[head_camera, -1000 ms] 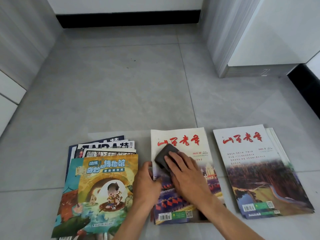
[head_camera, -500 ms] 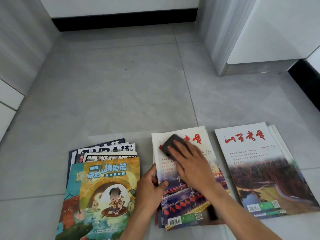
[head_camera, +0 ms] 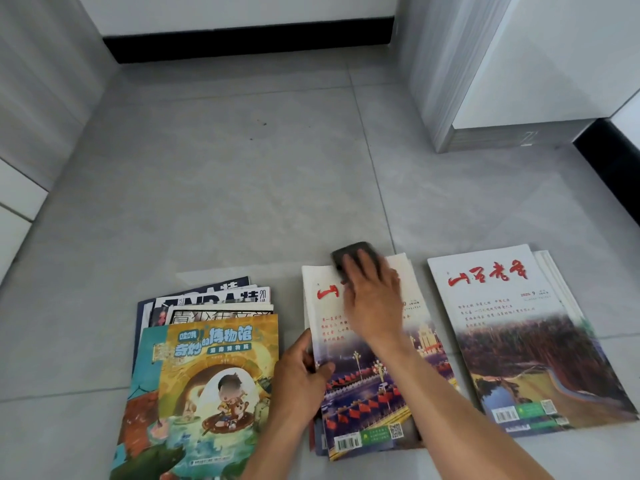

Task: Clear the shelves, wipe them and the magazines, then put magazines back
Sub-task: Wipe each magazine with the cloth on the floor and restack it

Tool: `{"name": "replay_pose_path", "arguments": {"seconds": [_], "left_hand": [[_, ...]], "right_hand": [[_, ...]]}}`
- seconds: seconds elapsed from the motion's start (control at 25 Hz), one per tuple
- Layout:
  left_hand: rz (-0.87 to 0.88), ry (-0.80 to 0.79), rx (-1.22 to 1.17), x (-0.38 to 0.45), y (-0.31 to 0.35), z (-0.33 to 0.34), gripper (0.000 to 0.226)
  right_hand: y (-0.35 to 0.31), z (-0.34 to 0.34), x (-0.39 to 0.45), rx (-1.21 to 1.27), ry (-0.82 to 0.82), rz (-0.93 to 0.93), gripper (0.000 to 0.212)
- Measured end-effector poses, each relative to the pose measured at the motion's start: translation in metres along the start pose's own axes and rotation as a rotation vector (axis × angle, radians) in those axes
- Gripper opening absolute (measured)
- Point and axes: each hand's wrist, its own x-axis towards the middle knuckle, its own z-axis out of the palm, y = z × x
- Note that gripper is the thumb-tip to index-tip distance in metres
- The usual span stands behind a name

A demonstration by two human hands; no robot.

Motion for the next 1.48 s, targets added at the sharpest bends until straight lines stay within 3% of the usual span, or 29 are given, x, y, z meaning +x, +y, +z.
{"name": "replay_pose_path", "arguments": {"seconds": [0.12, 0.16, 0.2, 0.32, 0.4, 0.44, 0.52, 0.6, 0.64, 0.68, 0.76, 0.8, 0.84, 1.0, 1.04, 1.16, 1.2, 1.24, 1.36, 1.4, 1.48], "left_hand": [[-0.022, 0.010, 0.009, 0.002, 0.002, -0.003, 0.038], [-0.046, 0.008, 0.015, 0.003, 0.002, -0.003, 0.035], [-0.078, 0.015, 0.012, 0.003, 0.001, -0.003, 0.032], [-0.173, 0.047, -0.072, 0.001, -0.001, -0.002, 0.021], [-0.214, 0.040, -0.156, 0.001, 0.001, -0.005, 0.016], [-0.233, 0.032, -0.190, 0.001, 0.003, -0.007, 0.017], [-0.247, 0.026, -0.219, 0.003, 0.003, -0.013, 0.019], [-0.249, 0.003, -0.203, 0.006, 0.000, -0.017, 0.022], [-0.233, -0.021, -0.175, 0.006, 0.000, -0.017, 0.024], [-0.200, -0.042, -0.128, 0.005, -0.001, -0.015, 0.025], [-0.088, -0.042, 0.019, 0.004, -0.002, -0.010, 0.022], [-0.028, -0.017, 0.096, 0.005, -0.001, -0.006, 0.020], [0.010, 0.026, 0.144, 0.005, -0.001, -0.002, 0.017], [-0.046, 0.196, -0.012, 0.003, -0.001, 0.001, 0.016], [-0.062, 0.205, -0.041, 0.004, -0.002, 0.001, 0.015], [-0.088, 0.171, -0.034, 0.009, -0.006, 0.002, 0.013], [-0.102, 0.150, -0.066, 0.012, -0.007, 0.000, 0.013], [-0.118, 0.123, -0.104, 0.014, -0.007, -0.002, 0.013], [-0.141, 0.058, -0.128, 0.016, -0.009, -0.008, 0.016], [-0.129, 0.058, -0.108, 0.017, -0.010, -0.008, 0.015], [-0.089, 0.086, -0.045, 0.016, -0.012, -0.005, 0.010]], "right_hand": [[-0.018, 0.008, -0.029, -0.002, -0.084, -0.435, 0.052], [-0.002, 0.004, -0.030, -0.026, -0.079, -0.490, 0.053], [0.019, 0.000, -0.029, -0.074, -0.051, -0.455, 0.054], [0.064, -0.019, -0.029, -0.072, 0.074, 0.032, 0.053], [0.042, -0.013, -0.042, -0.048, 0.112, 0.136, 0.053], [0.022, -0.007, -0.055, -0.049, 0.095, 0.044, 0.053], [-0.007, 0.003, -0.085, -0.050, -0.028, -0.330, 0.054], [0.008, 0.000, -0.084, -0.092, -0.118, -0.589, 0.057], [0.025, -0.004, -0.074, -0.115, -0.112, -0.572, 0.058], [0.042, -0.009, -0.063, -0.113, -0.070, -0.439, 0.057], [0.062, -0.021, -0.049, -0.054, 0.058, -0.025, 0.055], [0.057, -0.020, -0.053, -0.038, 0.087, 0.080, 0.055], [0.047, -0.016, -0.062, -0.056, 0.089, 0.059, 0.055], [0.048, -0.011, -0.111, -0.133, -0.077, -0.561, 0.053], [0.062, -0.016, -0.107, -0.143, -0.061, -0.548, 0.053], [0.070, -0.023, -0.099, -0.032, 0.060, -0.006, 0.054], [0.057, -0.020, -0.105, -0.034, 0.073, 0.027, 0.055], [0.041, -0.014, -0.116, -0.061, 0.047, -0.068, 0.055], [0.029, -0.013, -0.131, -0.072, -0.151, -0.586, 0.055], [0.034, -0.017, -0.118, -0.042, -0.159, -0.623, 0.055], [0.035, -0.016, -0.081, 0.026, -0.135, -0.504, 0.053]]}}
